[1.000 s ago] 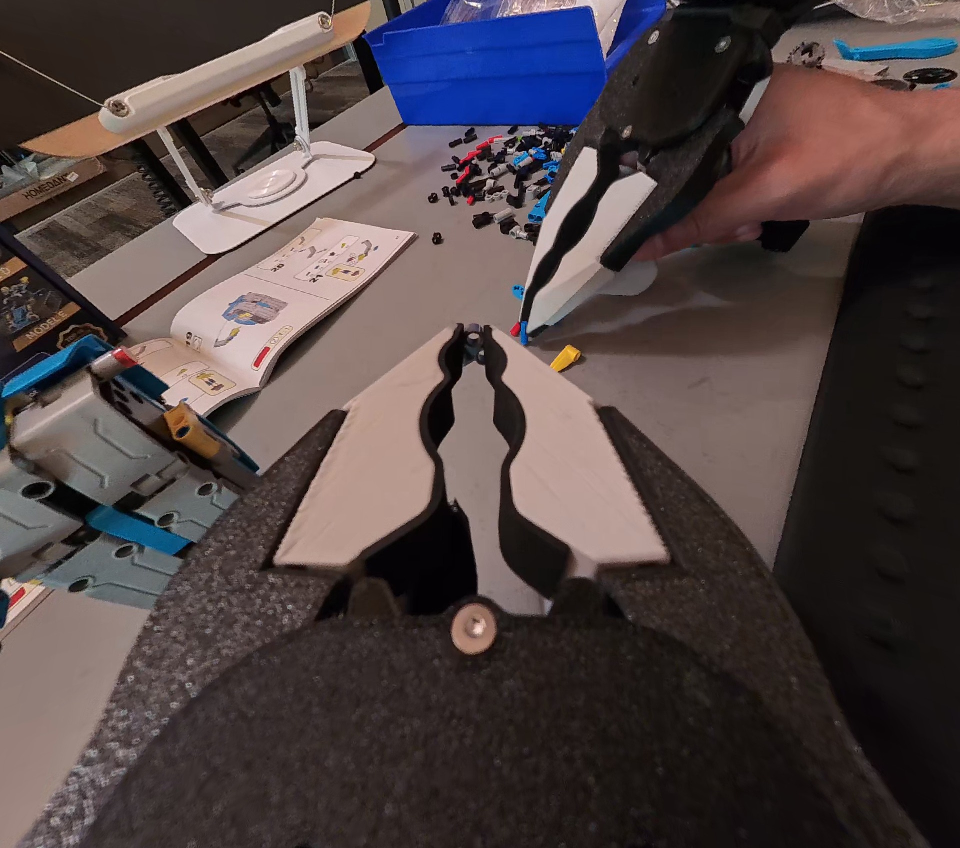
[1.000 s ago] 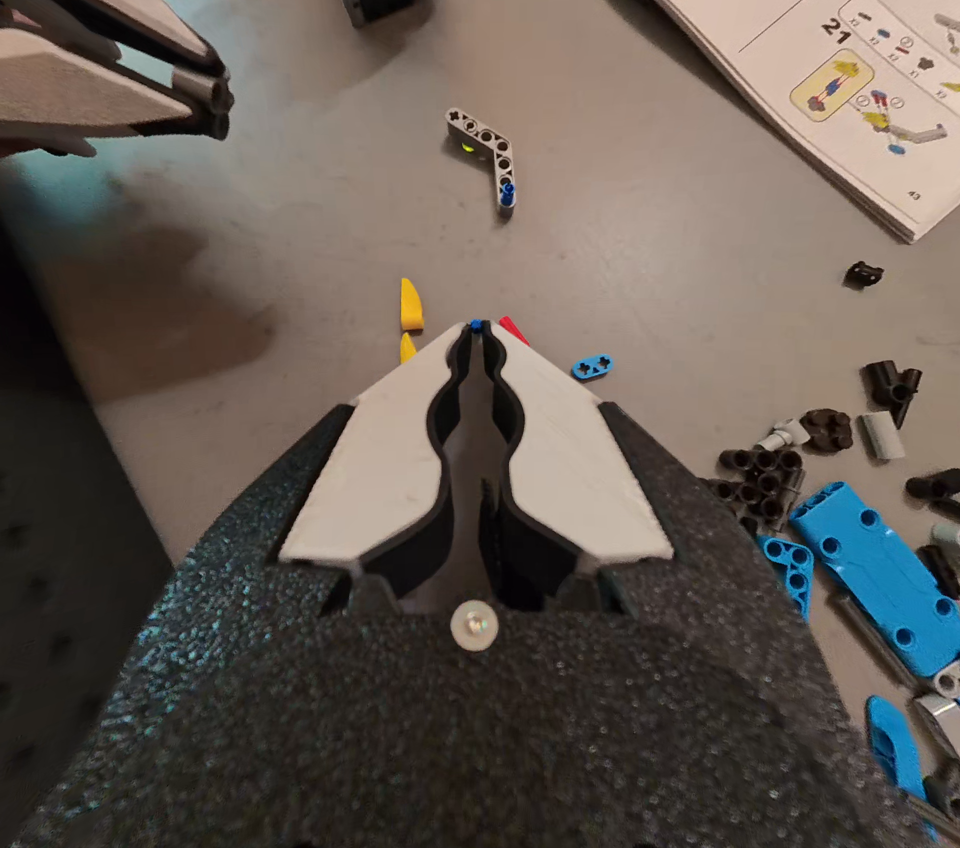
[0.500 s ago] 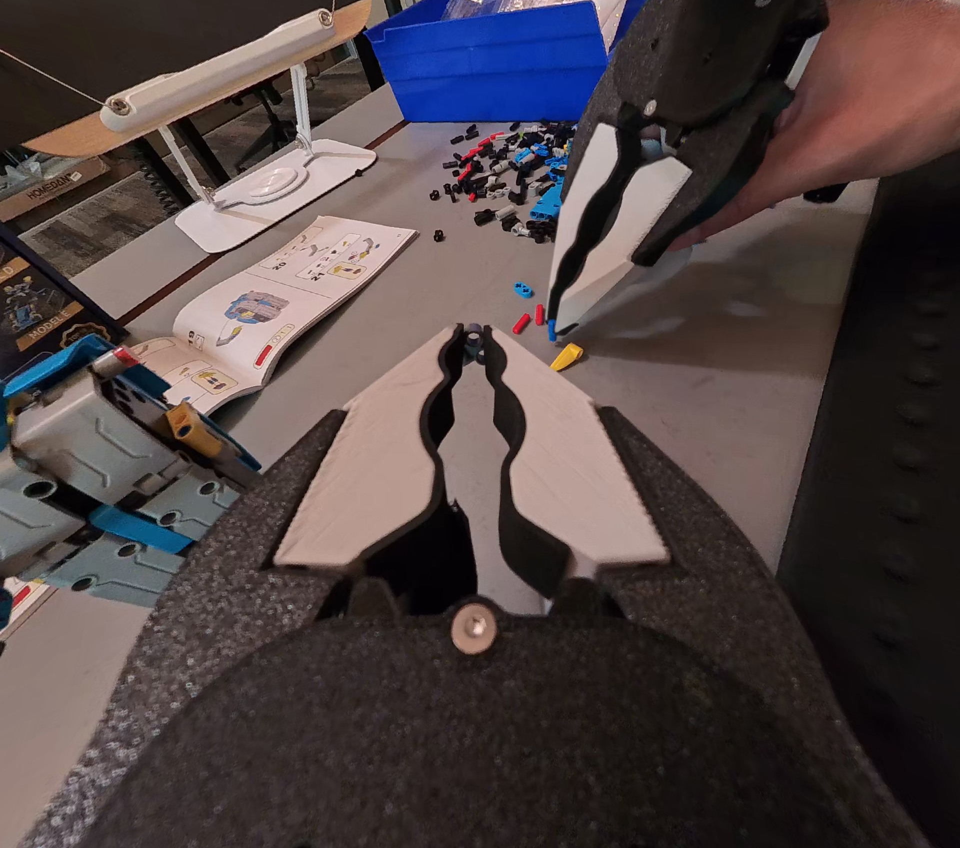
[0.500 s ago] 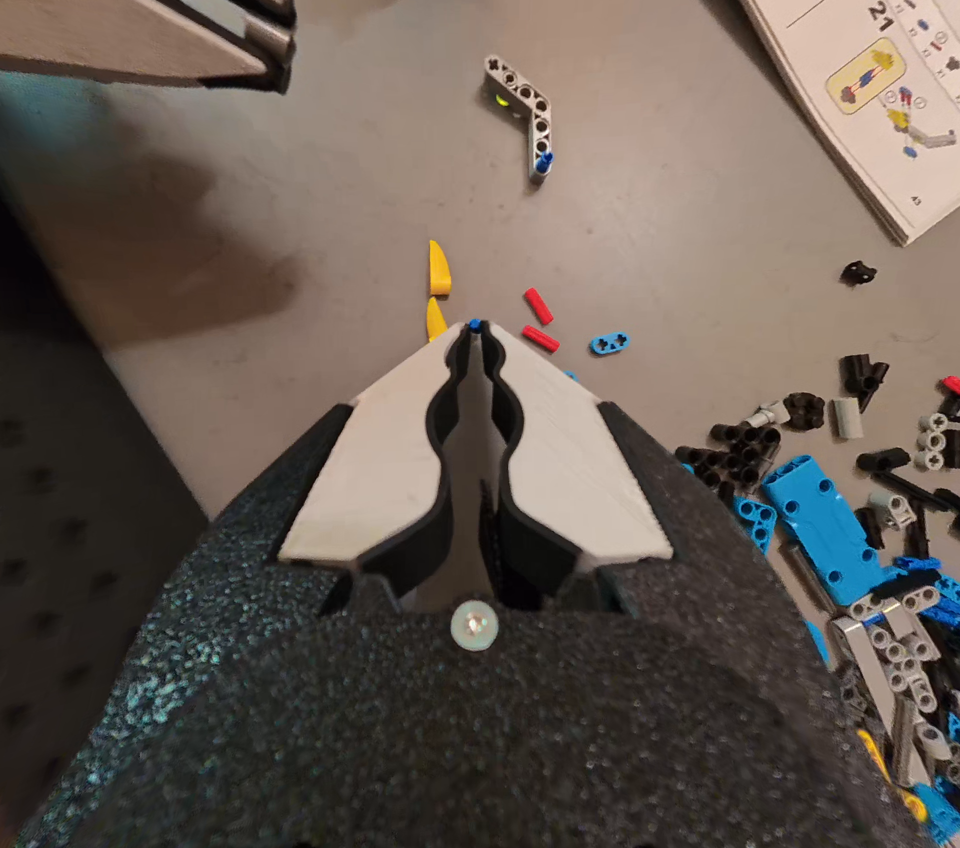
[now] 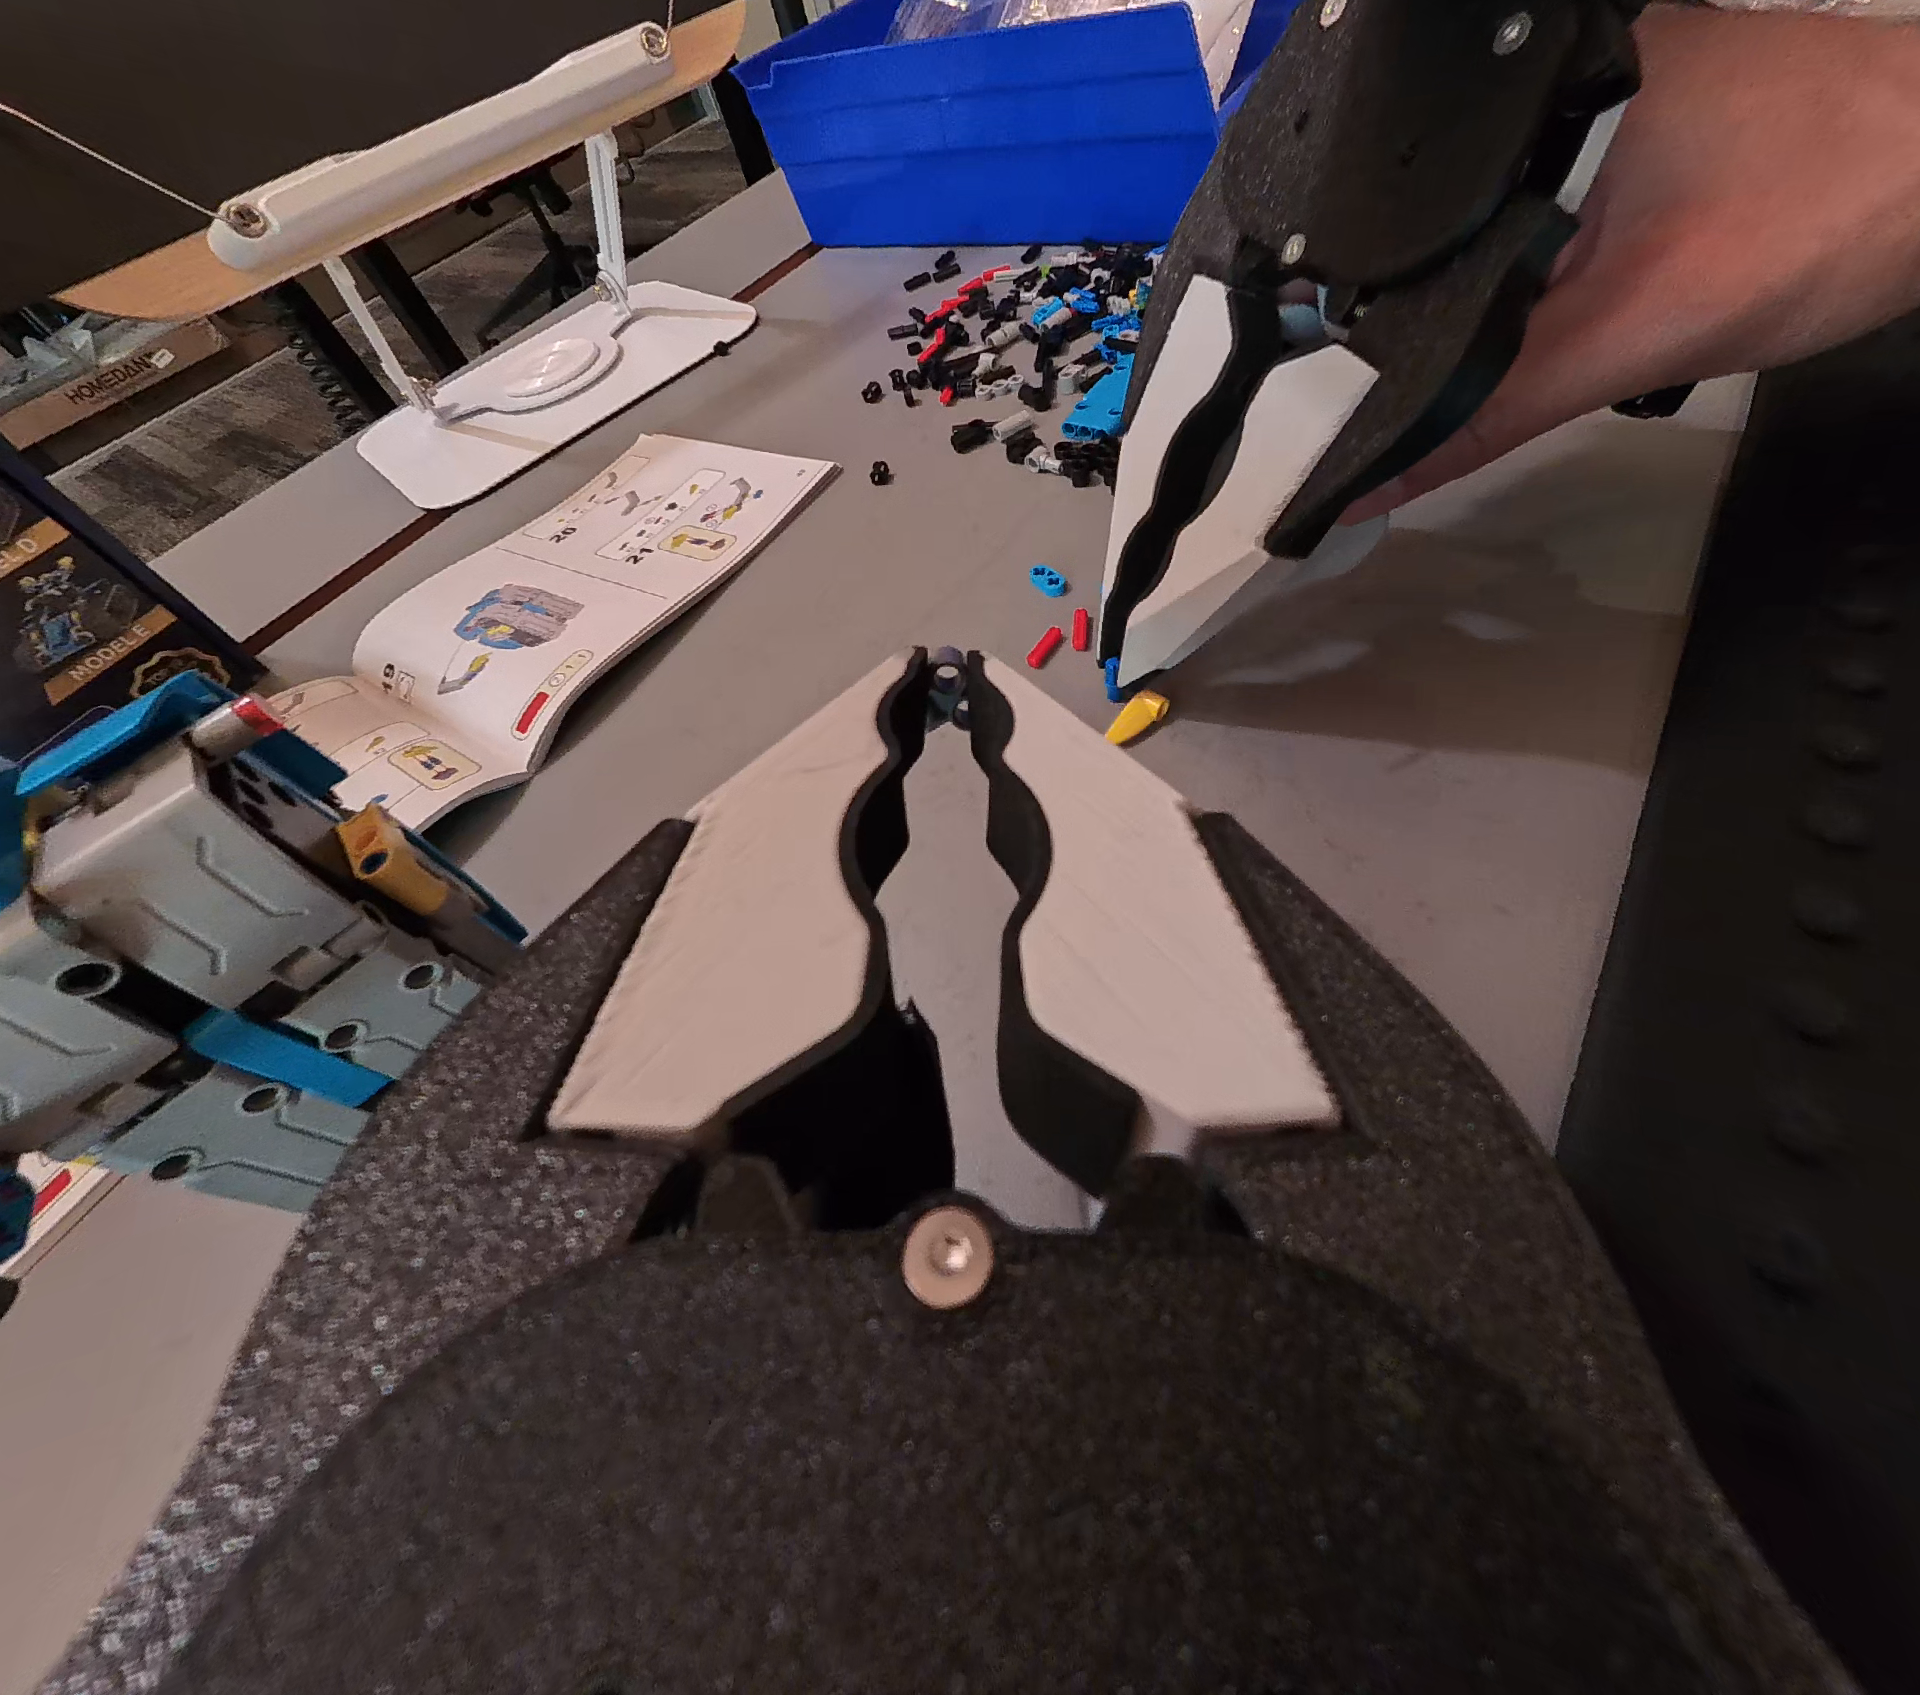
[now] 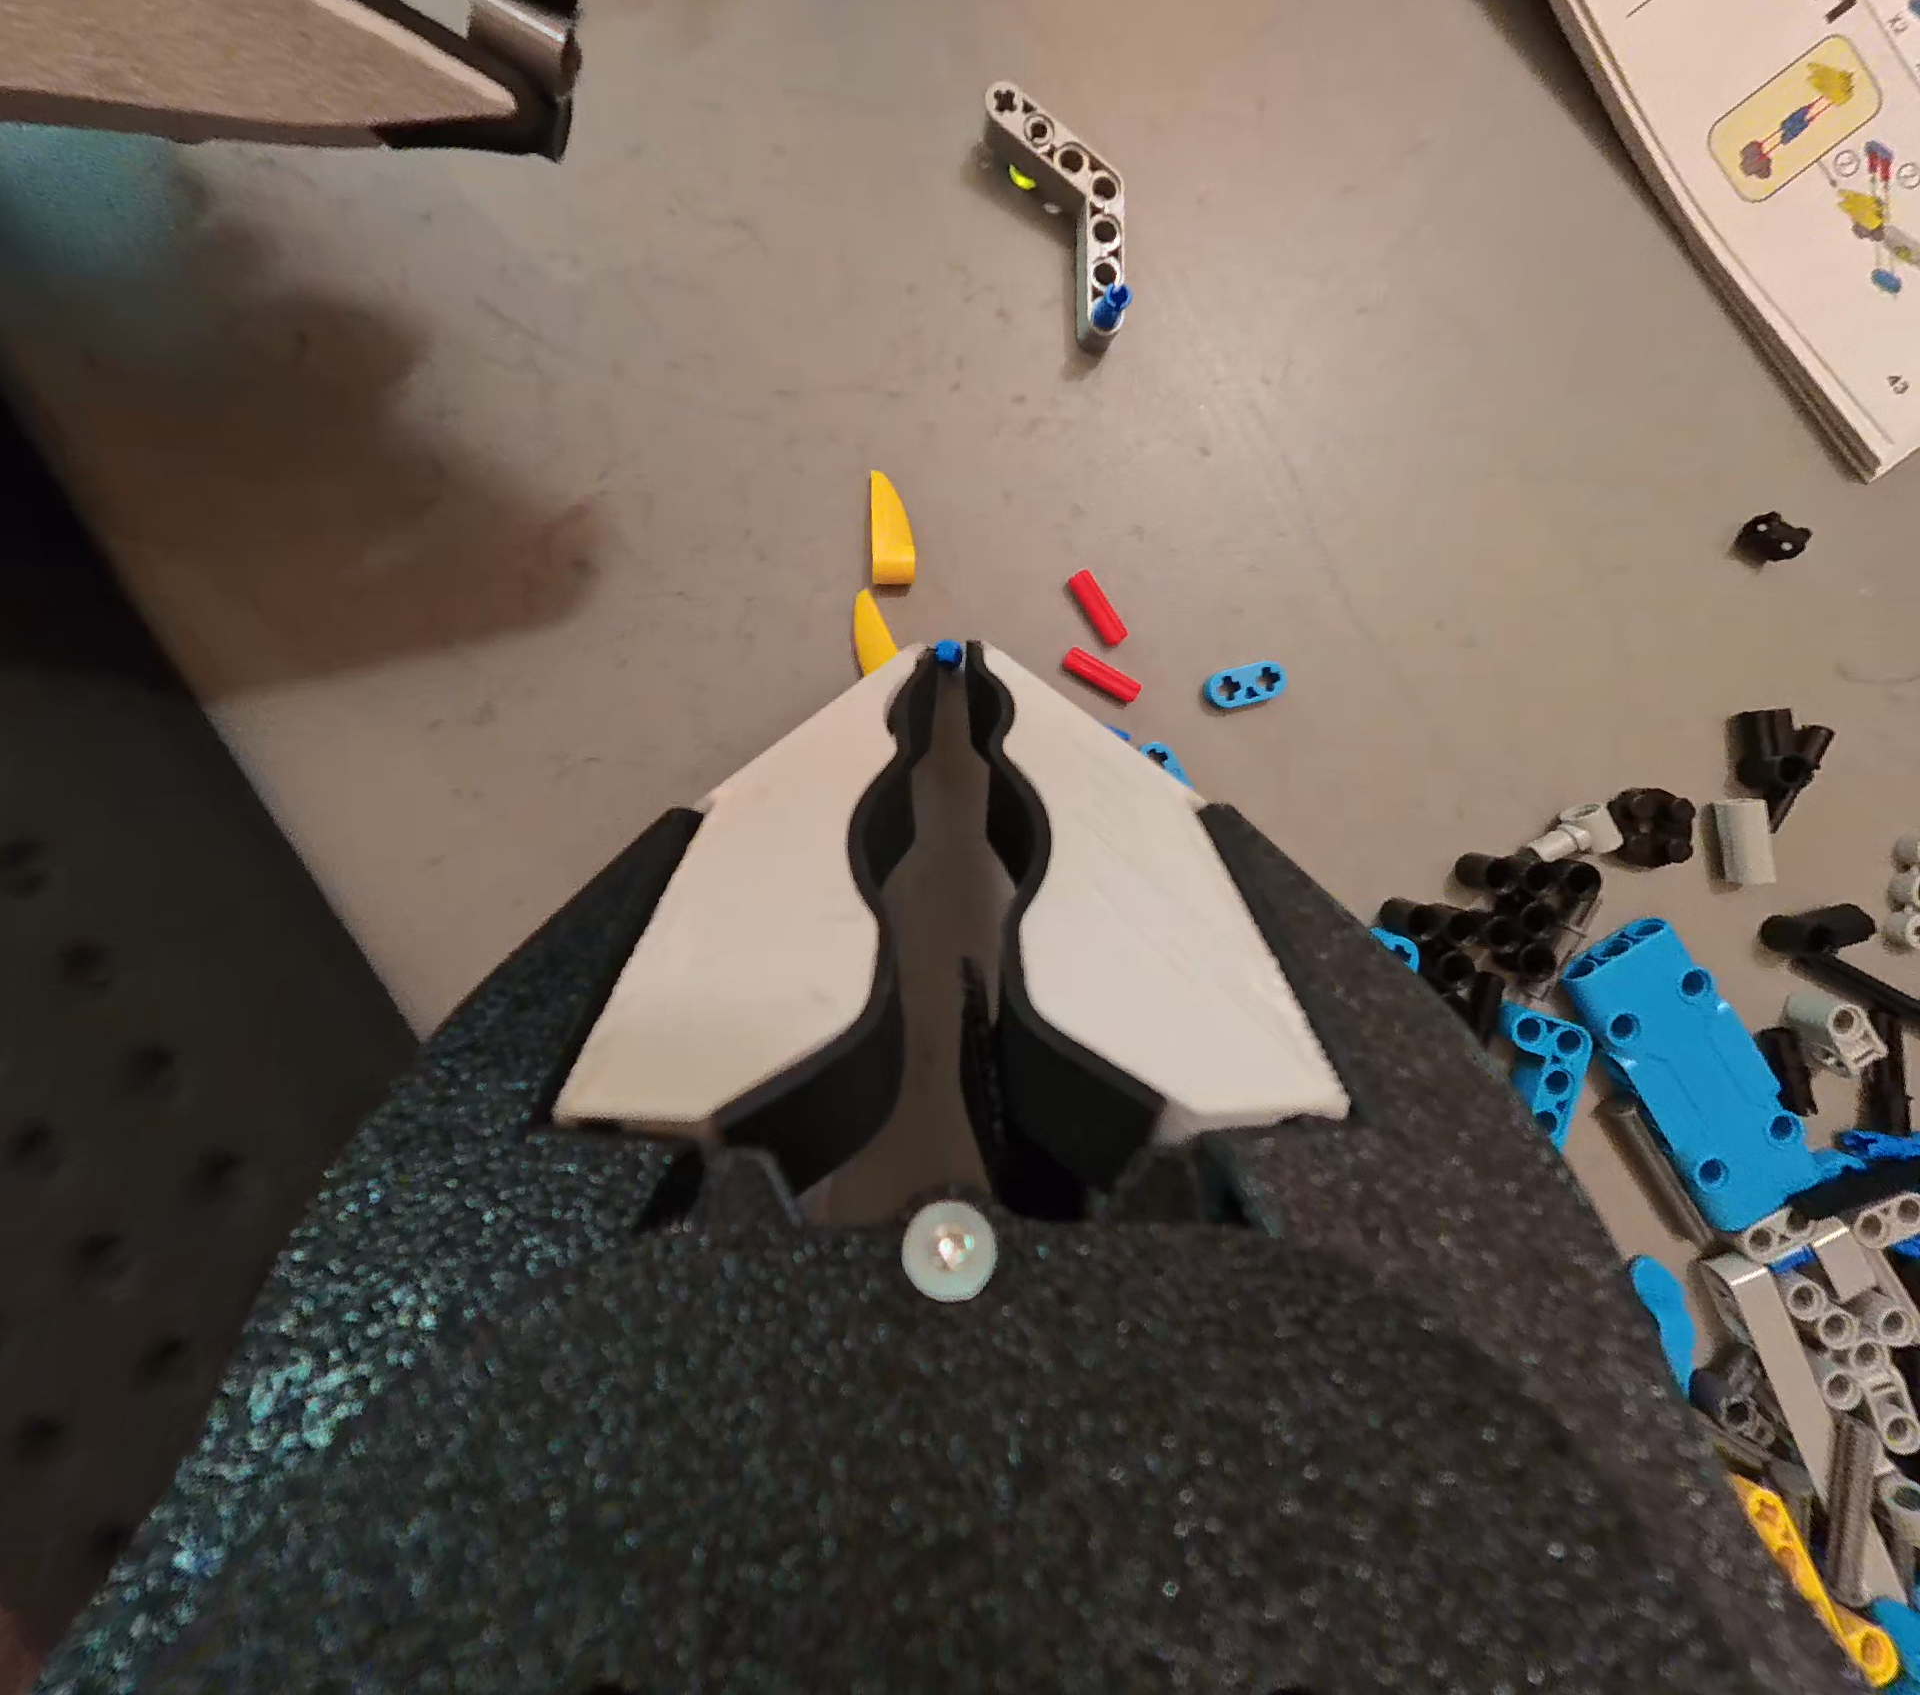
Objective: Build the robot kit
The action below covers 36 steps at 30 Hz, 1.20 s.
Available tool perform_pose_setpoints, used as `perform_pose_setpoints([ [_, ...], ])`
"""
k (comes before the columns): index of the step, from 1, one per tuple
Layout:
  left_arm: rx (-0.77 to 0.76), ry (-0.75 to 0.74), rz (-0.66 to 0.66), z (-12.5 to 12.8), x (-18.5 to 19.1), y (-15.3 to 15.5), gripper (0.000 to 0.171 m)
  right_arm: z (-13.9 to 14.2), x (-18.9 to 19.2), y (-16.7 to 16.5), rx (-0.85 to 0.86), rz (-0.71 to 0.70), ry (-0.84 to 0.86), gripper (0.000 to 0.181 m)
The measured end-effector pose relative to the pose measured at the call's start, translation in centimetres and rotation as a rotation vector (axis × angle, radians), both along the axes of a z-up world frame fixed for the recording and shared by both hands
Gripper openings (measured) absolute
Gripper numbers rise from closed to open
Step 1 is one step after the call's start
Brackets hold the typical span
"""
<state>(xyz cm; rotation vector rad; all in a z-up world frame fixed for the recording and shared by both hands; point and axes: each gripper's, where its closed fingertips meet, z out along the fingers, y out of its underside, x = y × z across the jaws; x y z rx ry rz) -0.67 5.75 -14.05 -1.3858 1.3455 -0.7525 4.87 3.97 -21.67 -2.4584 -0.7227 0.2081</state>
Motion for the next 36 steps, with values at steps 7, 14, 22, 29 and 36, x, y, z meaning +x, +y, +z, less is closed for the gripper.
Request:
perform_pose_setpoints([
  [7,0.001,0.000,-0.002,0.0,0.0,0.0,0.007,0.0,0.0,0.1,-0.001,-0.003,0.008,0.007],
  [14,0.000,0.002,-0.004,0.0,0.0,0.0,0.007,-0.2,-0.1,0.2,-0.004,-0.002,0.036,0.006],
  [22,-0.042,-0.036,-0.019,0.5,-0.1,-0.2,0.007,1.1,0.1,1.2,0.077,-0.033,0.102,0.005],
  [29,-0.318,-0.289,-0.109,4.3,-1.0,-0.2,0.007,10.8,-3.5,2.0,0.313,-0.038,0.883,0.004],
  [36,-0.591,-0.517,-0.292,7.8,-2.3,-1.2,0.006,15.0,-5.8,1.3,0.403,0.054,1.204,0.004],
])
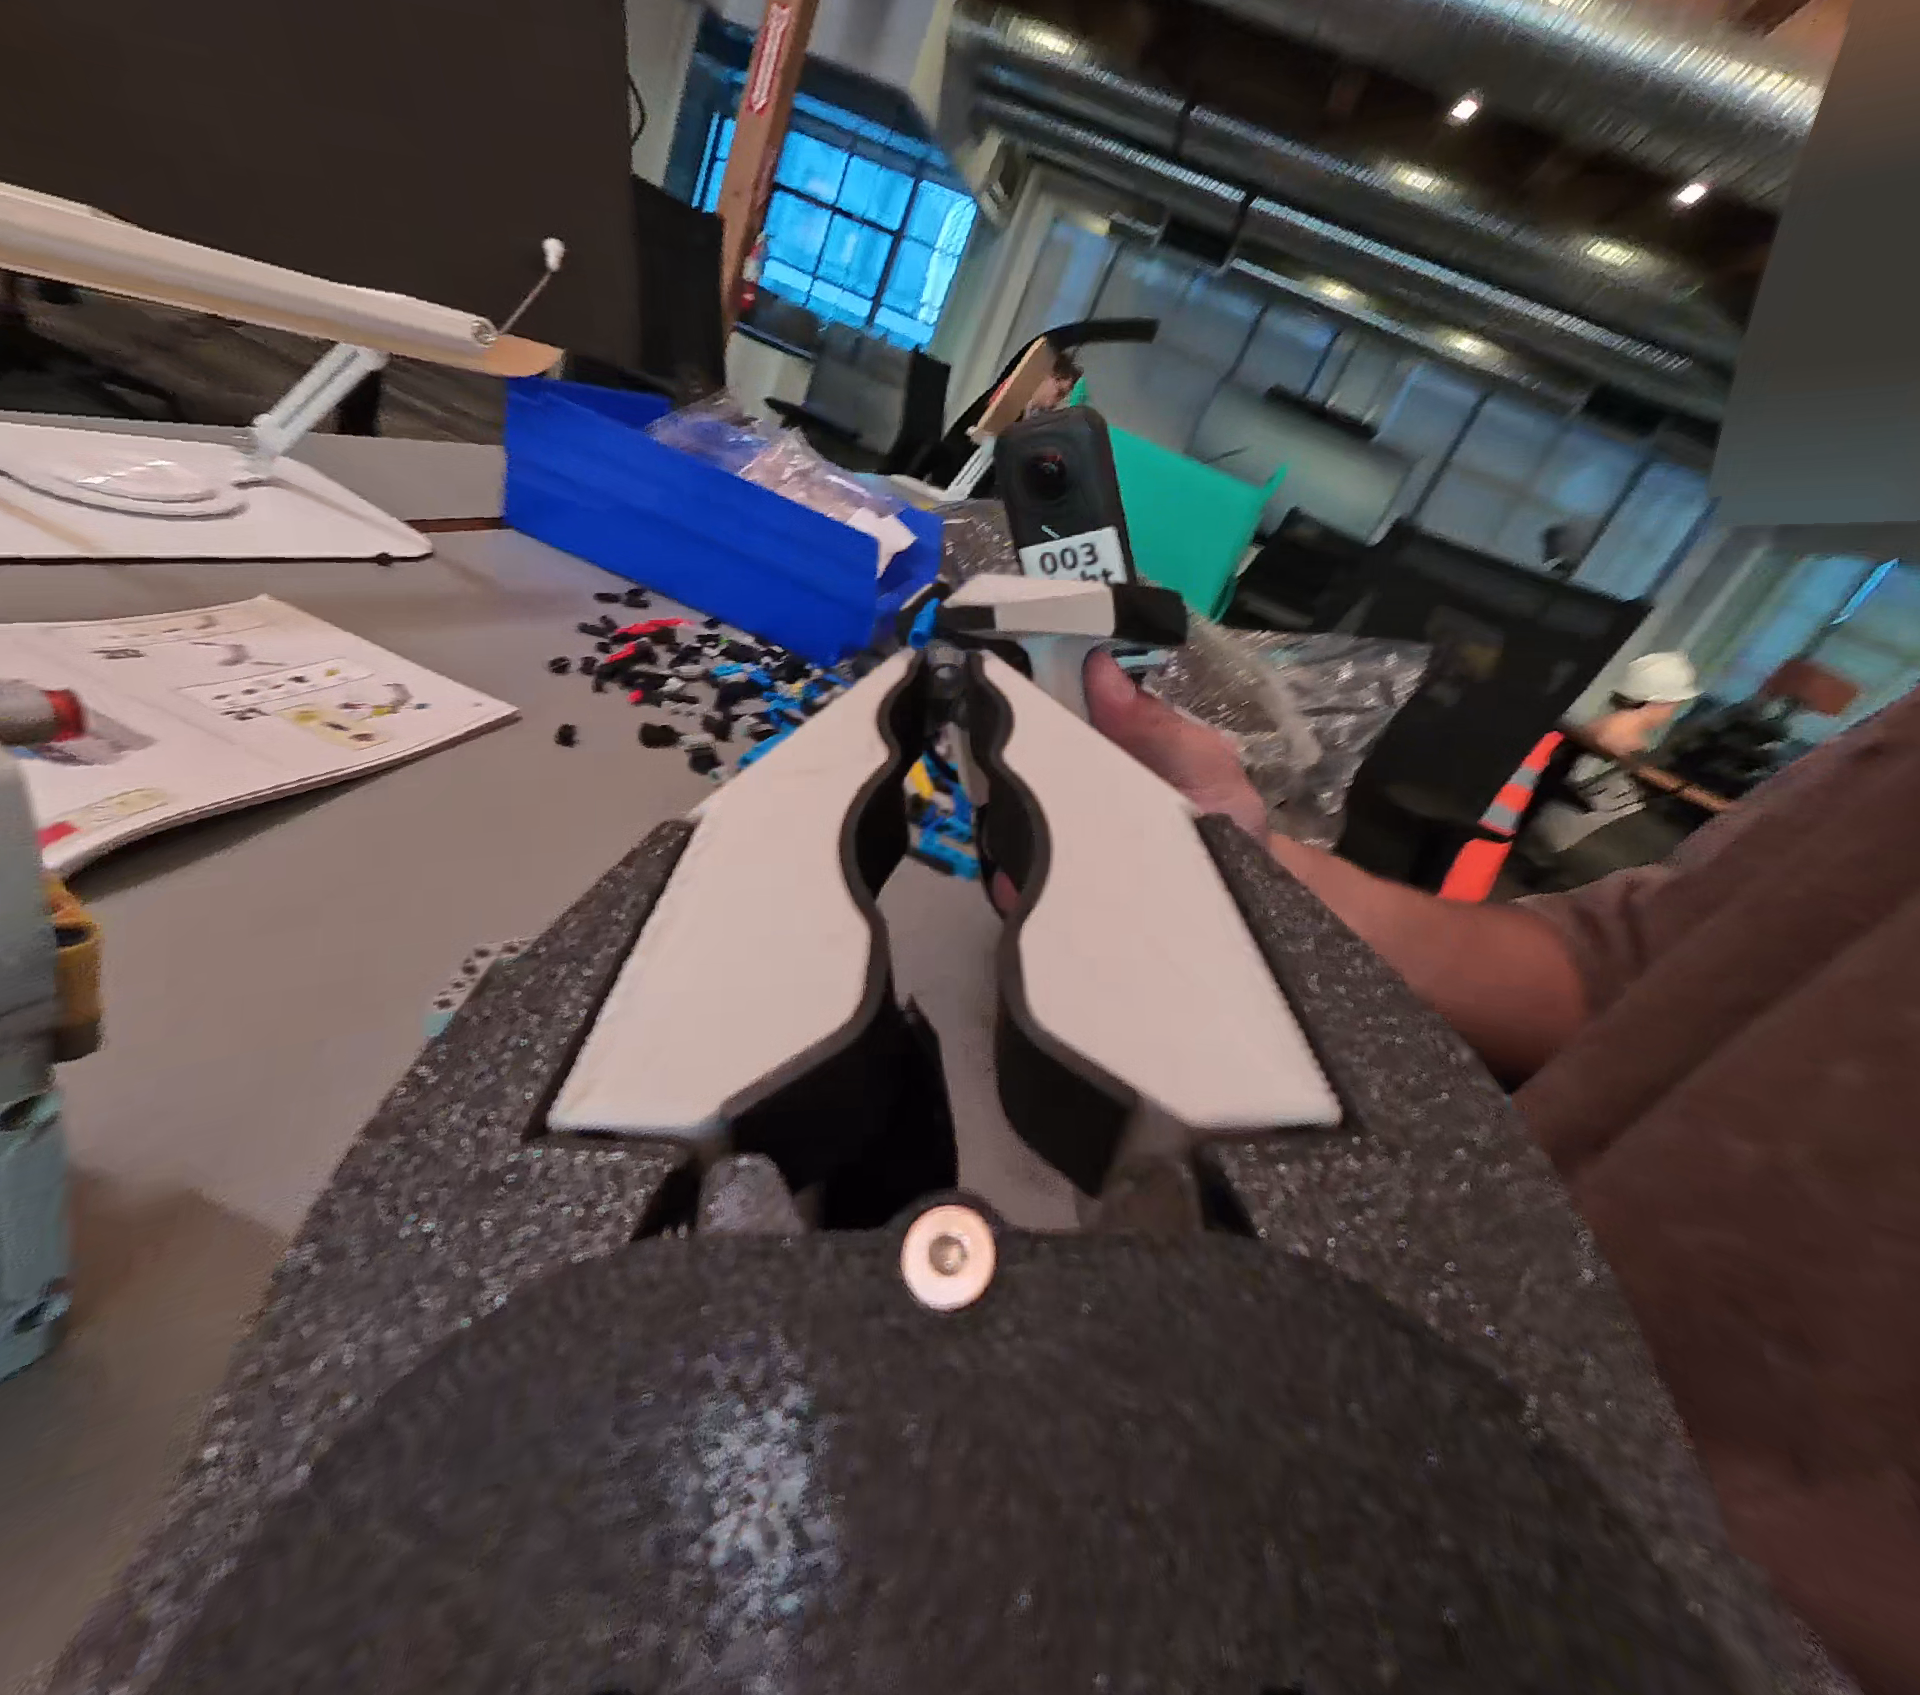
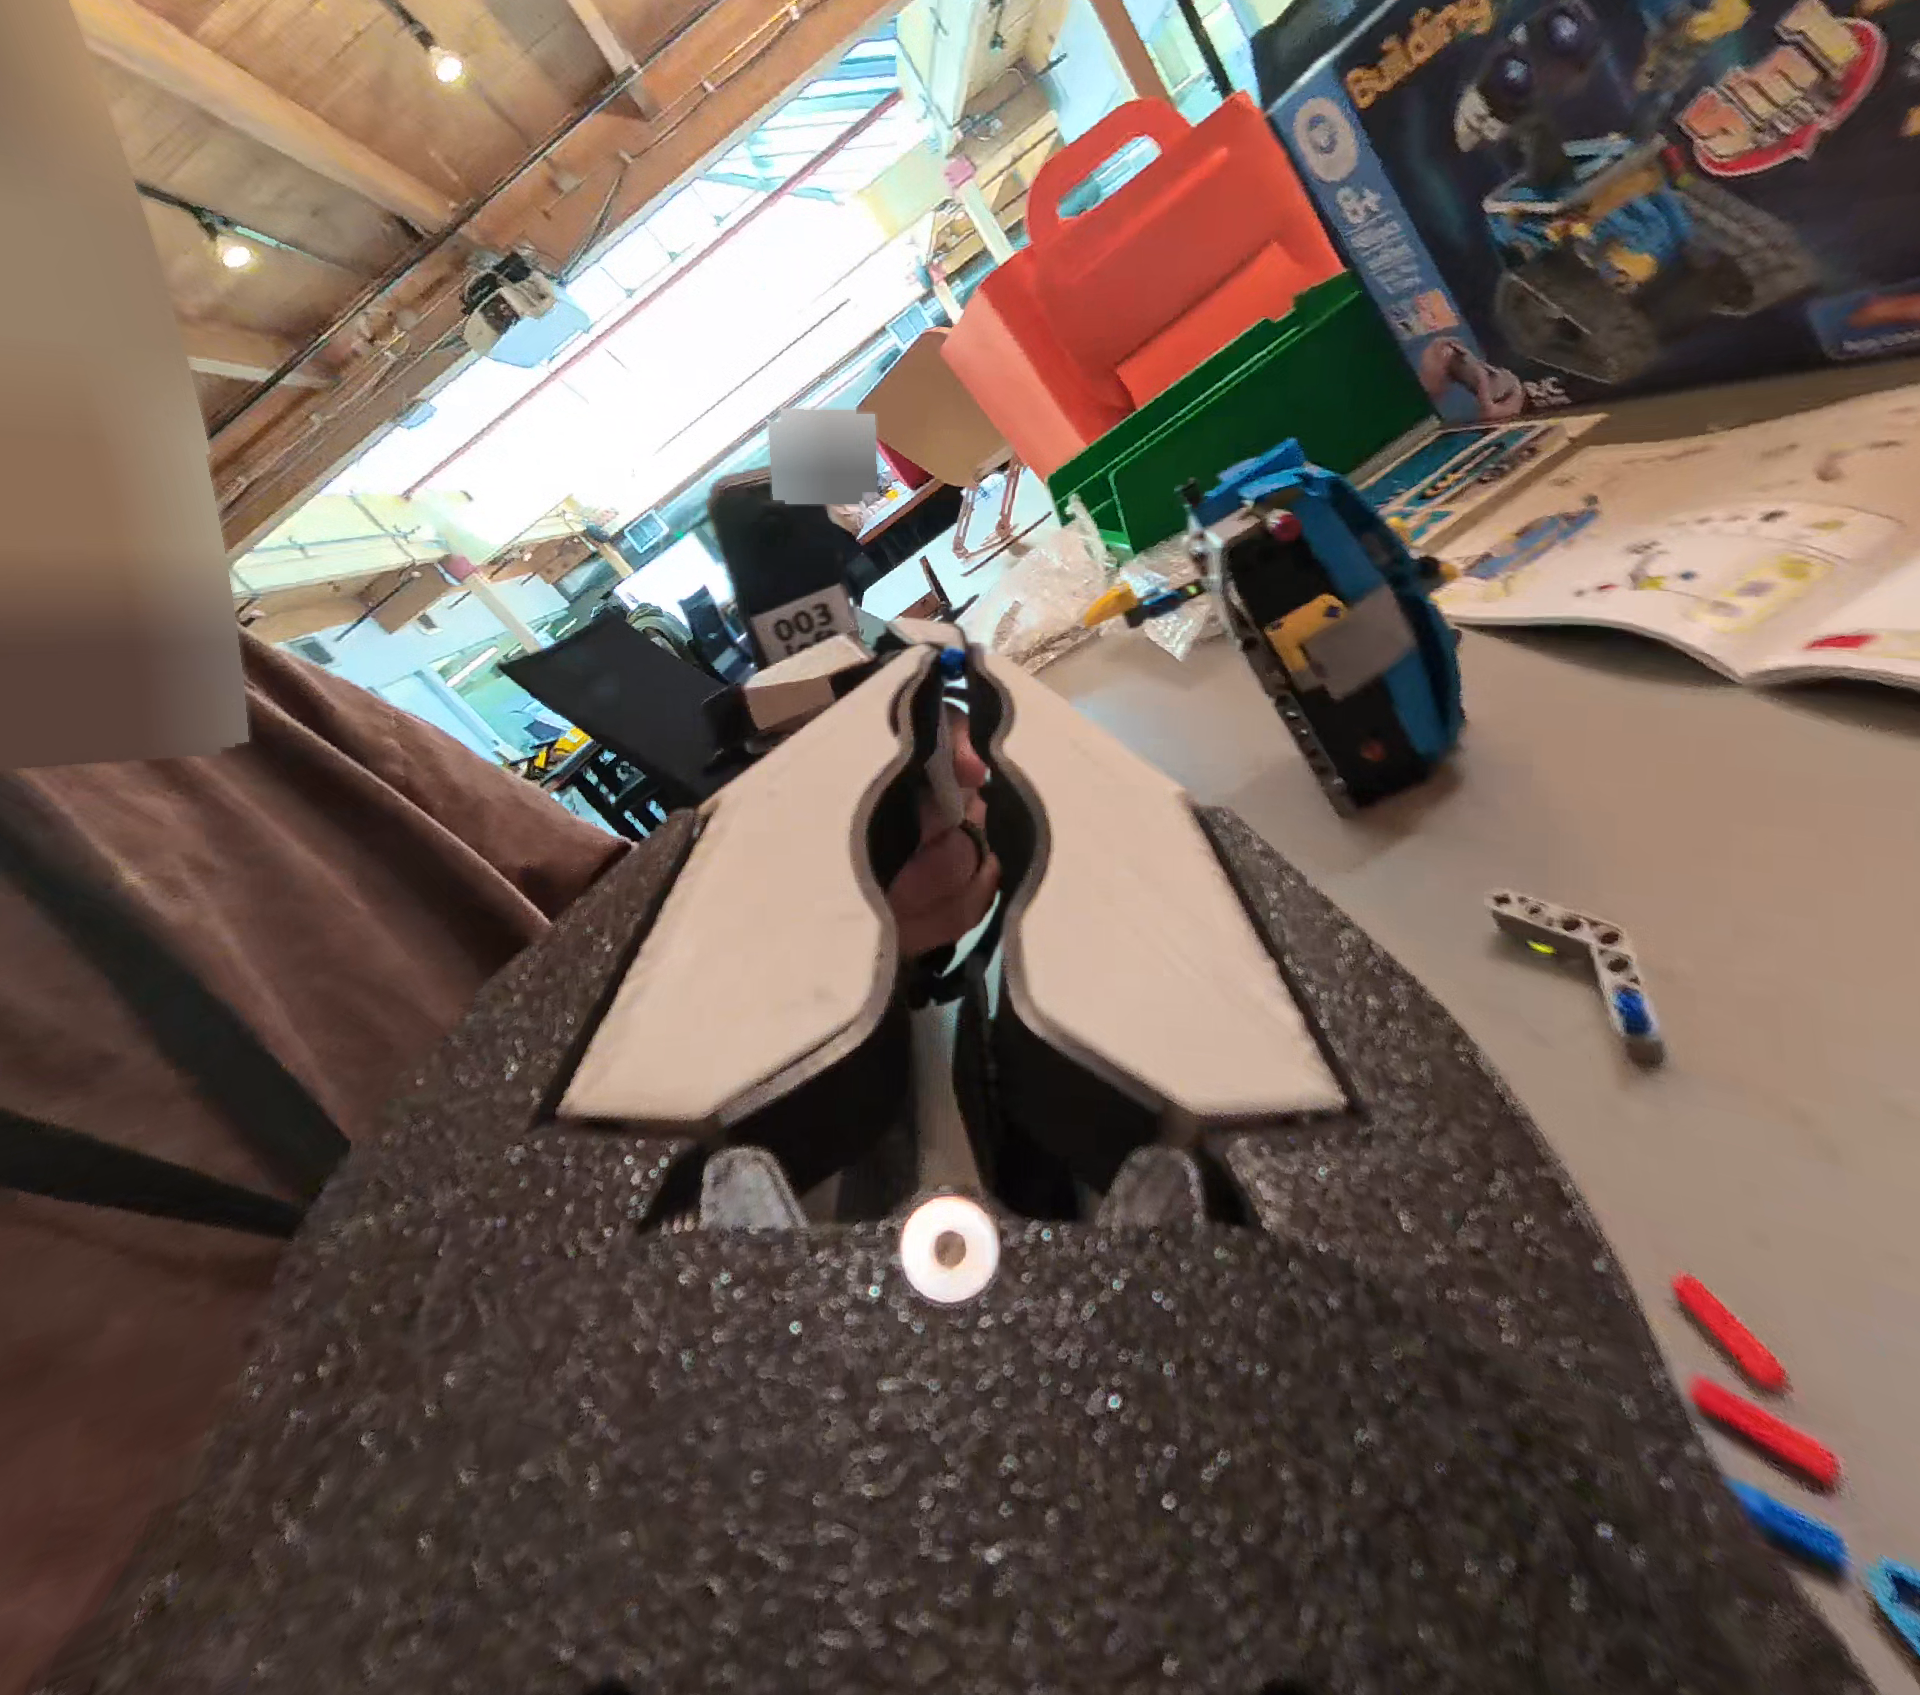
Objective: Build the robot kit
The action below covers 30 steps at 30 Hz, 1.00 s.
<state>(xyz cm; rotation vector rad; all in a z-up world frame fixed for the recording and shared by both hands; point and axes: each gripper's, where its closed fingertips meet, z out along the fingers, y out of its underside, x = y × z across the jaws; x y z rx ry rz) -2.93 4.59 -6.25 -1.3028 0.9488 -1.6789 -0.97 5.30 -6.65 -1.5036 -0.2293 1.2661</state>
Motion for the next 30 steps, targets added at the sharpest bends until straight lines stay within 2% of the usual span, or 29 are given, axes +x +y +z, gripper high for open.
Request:
perform_pose_setpoints([
  [4,-0.053,-0.056,-0.040,0.7,-0.5,-0.1,0.007,0.0,-1.8,-0.4,0.018,0.049,-0.021,0.003],
  [9,-0.099,-0.096,-0.070,1.2,-0.8,0.0,0.006,1.3,-1.7,-0.6,0.062,0.038,0.041,0.004],
  [17,-0.114,-0.115,-0.096,1.4,-0.9,-0.3,0.006,1.7,-2.8,-0.6,0.064,0.061,0.092,0.005],
  [23,-0.117,-0.113,-0.107,1.3,-0.7,-0.5,0.006,1.7,-2.8,-0.8,0.078,0.056,0.078,0.004],
  [30,-0.220,-0.179,-0.180,2.0,-1.1,-0.9,0.006,2.3,-3.1,-1.3,0.134,0.054,0.072,0.004],
])
